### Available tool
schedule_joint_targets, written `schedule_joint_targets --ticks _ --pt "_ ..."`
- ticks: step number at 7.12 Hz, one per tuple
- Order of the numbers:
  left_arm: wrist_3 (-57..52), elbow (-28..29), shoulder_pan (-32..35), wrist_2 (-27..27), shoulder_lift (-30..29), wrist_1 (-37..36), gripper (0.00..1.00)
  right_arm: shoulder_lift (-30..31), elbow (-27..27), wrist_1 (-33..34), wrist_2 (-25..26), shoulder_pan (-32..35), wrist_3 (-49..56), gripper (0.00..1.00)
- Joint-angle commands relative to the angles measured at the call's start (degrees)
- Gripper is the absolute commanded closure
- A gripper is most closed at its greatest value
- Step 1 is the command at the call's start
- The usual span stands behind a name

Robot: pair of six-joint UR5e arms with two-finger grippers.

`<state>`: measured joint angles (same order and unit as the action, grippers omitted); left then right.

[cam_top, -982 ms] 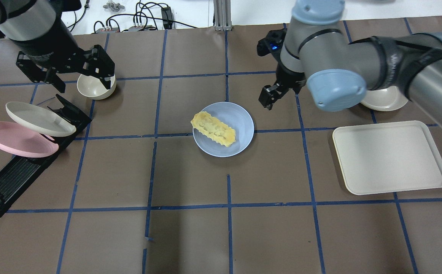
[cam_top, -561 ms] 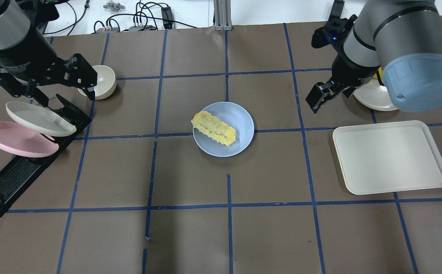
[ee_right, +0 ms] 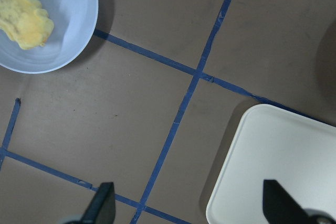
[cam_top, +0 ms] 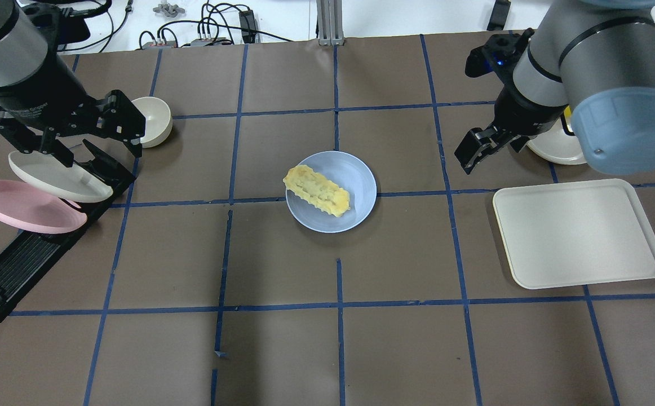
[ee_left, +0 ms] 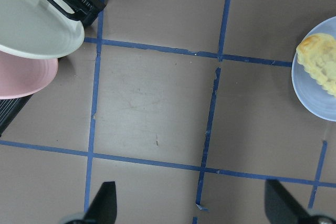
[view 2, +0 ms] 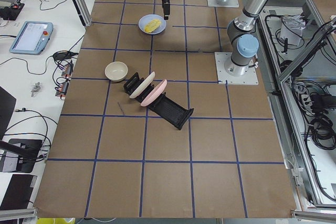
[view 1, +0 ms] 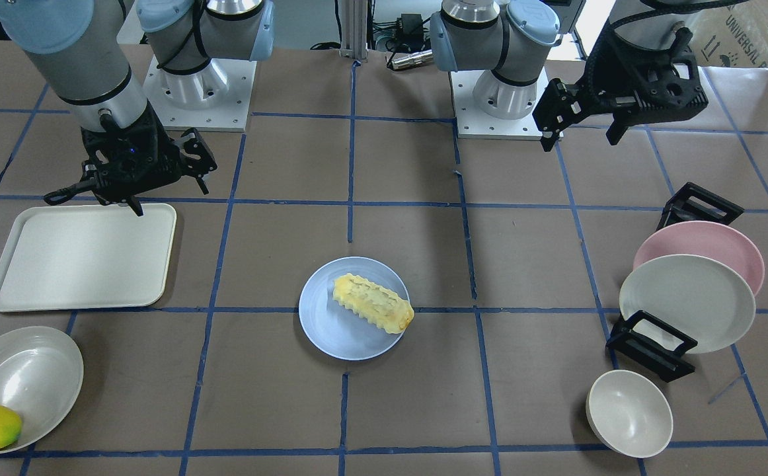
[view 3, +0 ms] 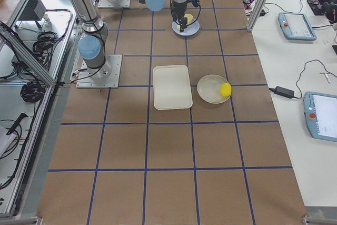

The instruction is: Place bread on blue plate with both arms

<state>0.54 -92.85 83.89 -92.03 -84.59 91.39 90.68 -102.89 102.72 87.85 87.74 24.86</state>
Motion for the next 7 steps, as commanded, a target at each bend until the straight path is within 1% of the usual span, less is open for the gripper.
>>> schedule_joint_targets --ticks 1,4,5,6,7 --pt "0.08 0.04 2.23 -0.43 -0.48 -0.51 0.0 -0.76 0.32 -0.41 0.56 -0.37 0.01 0.0" --pt "-0.18 -0.4 2.33 -0.43 -0.48 -1.9 0.0 -0.41 -0.46 0.03 -0.31 -0.37 0.01 0.0" --pt "-0.36 -0.4 2.33 -0.43 -0.48 -1.92 0.0 0.28 0.05 -0.58 -0.31 0.06 -0.69 0.0" --pt "-0.1 -0.31 2.33 0.01 -0.48 -1.83 0.0 1.94 0.75 -1.2 -0.22 0.85 -4.43 0.0" --pt "-0.1 -0.22 2.33 -0.34 -0.57 -1.83 0.0 2.14 2.59 -4.34 -0.14 1.64 -5.69 0.0"
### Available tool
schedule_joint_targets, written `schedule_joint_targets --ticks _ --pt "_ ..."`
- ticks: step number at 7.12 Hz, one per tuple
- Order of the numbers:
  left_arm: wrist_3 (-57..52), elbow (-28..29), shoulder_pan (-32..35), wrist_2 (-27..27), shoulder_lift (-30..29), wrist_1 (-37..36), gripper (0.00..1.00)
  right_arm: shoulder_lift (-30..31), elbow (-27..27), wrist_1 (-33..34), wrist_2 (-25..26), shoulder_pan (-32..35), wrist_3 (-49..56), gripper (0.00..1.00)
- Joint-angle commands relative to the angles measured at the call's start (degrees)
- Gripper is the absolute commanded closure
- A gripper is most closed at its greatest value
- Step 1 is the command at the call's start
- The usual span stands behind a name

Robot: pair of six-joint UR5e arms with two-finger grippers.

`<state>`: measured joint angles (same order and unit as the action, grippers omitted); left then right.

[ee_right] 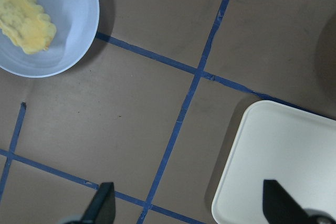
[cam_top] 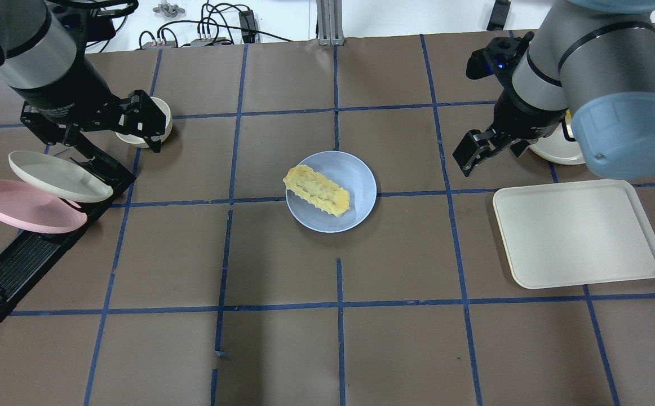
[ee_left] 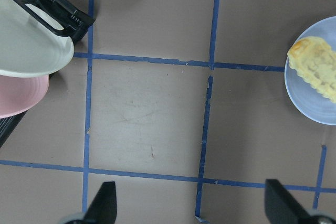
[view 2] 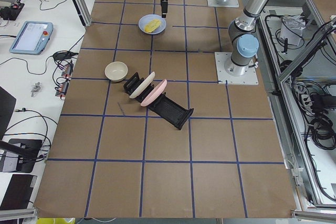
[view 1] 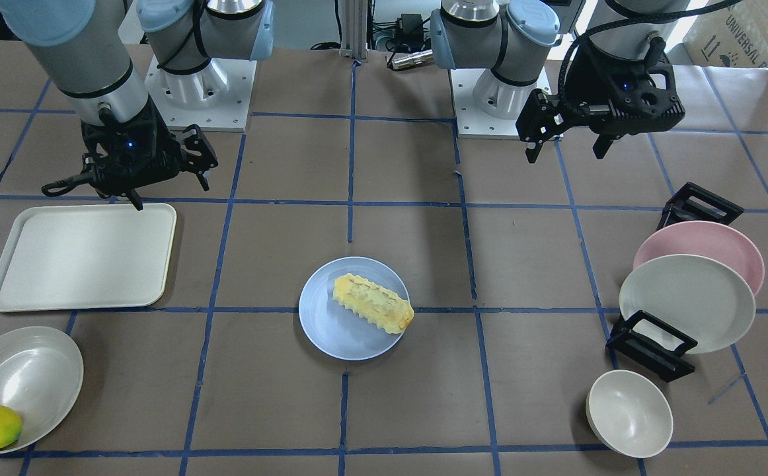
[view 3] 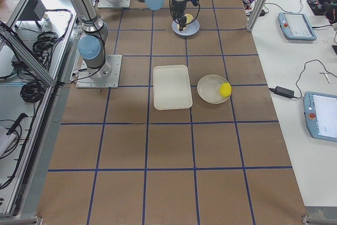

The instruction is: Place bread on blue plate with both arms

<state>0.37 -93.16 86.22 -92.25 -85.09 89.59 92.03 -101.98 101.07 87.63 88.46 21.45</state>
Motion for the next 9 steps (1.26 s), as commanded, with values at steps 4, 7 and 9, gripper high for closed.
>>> schedule_joint_targets --ticks 4,7,9 --pt "-0.81 0.17 0.0 -0.21 -0.07 -0.11 0.0 0.43 5.39 -4.65 0.53 1.1 -3.87 0.0" --pt "-0.9 0.08 0.0 -0.21 -0.07 -0.11 0.0 -0.37 6.01 -4.48 0.52 1.1 -3.61 0.0" --pt "-0.9 0.08 0.0 -0.21 -0.16 -0.11 0.0 -0.36 6.36 -4.39 0.44 1.1 -3.43 0.0"
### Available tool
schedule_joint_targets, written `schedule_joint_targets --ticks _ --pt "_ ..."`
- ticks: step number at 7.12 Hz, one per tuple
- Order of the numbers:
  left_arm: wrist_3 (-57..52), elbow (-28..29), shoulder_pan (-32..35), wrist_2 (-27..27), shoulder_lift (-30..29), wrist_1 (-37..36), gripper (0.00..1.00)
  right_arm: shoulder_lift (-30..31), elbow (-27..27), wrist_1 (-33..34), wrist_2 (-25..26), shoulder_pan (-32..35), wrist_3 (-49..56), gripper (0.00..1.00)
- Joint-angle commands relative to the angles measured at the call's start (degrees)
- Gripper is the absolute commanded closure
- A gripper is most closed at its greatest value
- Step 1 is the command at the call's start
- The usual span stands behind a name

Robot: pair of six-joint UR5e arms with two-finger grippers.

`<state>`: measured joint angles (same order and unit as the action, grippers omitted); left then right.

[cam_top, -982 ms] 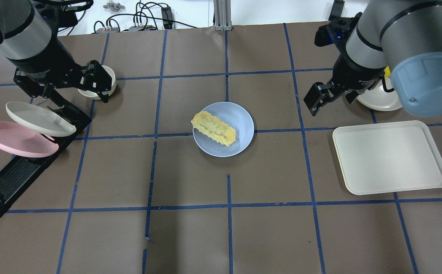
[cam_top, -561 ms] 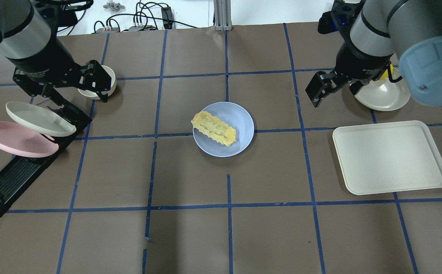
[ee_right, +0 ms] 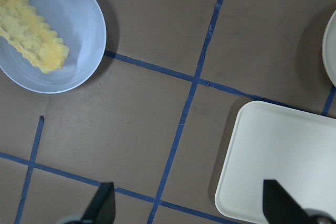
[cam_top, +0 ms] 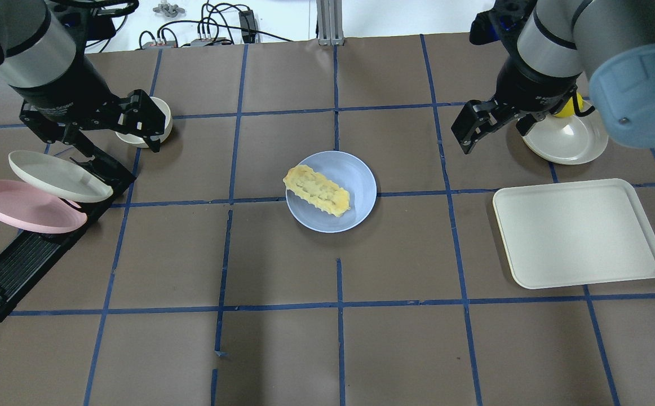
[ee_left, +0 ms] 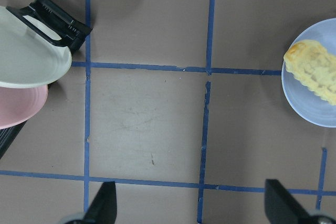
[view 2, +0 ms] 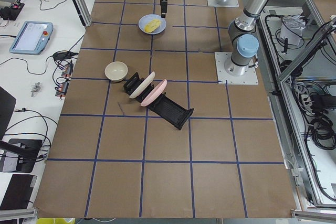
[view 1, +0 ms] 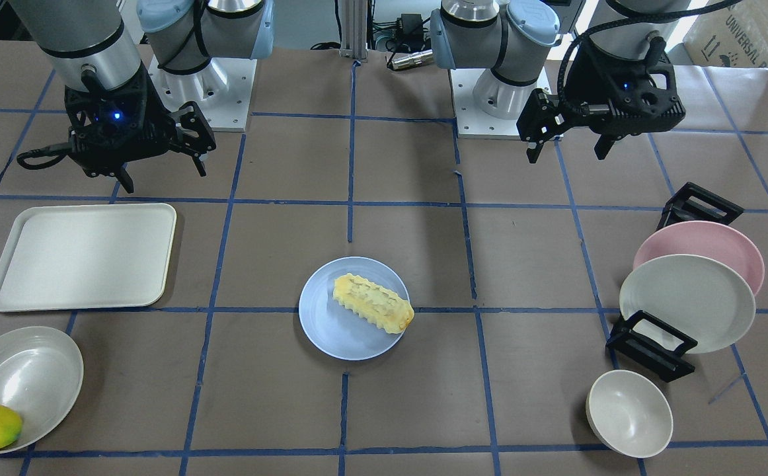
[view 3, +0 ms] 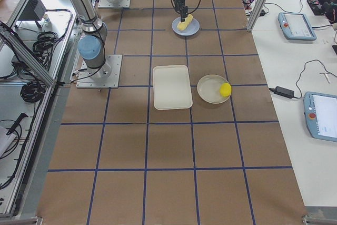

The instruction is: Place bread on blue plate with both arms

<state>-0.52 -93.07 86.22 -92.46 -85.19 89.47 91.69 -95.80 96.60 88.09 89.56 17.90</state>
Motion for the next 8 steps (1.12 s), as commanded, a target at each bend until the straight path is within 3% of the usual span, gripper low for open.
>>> schedule_joint_targets --ticks 1,8 --pt "0.08 -0.01 0.0 0.09 0.02 0.0 0.0 -0.02 0.17 0.26 -0.02 0.0 0.38 0.0" --pt "0.79 4.65 0.09 1.93 -3.49 1.85 0.0 0.42 0.08 0.09 -0.11 1.22 0.12 0.0"
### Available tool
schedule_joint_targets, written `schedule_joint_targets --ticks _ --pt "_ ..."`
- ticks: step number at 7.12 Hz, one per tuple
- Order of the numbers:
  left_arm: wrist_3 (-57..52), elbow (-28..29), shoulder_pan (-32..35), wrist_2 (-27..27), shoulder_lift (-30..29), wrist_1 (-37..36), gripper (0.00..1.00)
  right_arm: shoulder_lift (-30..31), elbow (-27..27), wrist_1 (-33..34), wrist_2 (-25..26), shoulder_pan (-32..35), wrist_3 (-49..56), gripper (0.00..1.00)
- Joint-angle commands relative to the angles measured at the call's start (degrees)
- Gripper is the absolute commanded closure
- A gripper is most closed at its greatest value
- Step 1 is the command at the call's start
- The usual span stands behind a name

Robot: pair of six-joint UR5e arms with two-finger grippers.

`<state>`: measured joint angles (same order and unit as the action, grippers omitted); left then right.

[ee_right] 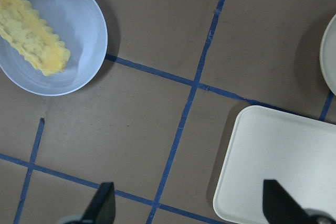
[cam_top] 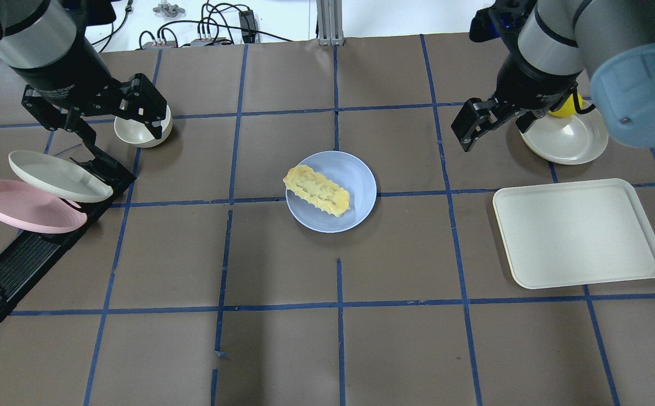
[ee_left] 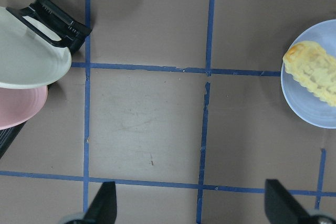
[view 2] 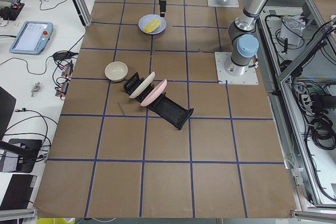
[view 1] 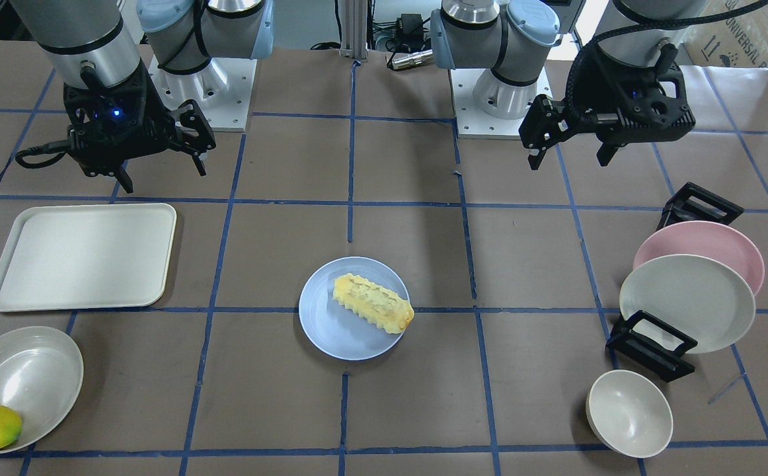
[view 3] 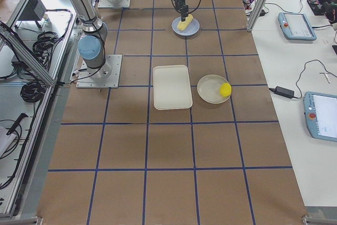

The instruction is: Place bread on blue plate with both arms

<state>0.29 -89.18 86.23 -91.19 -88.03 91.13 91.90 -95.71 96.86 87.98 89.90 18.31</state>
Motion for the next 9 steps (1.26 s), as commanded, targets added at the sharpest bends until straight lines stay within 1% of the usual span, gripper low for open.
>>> schedule_joint_targets --ticks 1,9 --pt "-0.11 0.67 0.07 0.58 -0.65 0.19 0.0 0.29 0.0 0.0 0.17 2.29 -0.64 0.0" --pt "-0.11 -0.2 0.34 0.58 -0.56 0.01 0.0 -0.06 -0.88 0.17 -0.09 2.83 -0.56 0.0"
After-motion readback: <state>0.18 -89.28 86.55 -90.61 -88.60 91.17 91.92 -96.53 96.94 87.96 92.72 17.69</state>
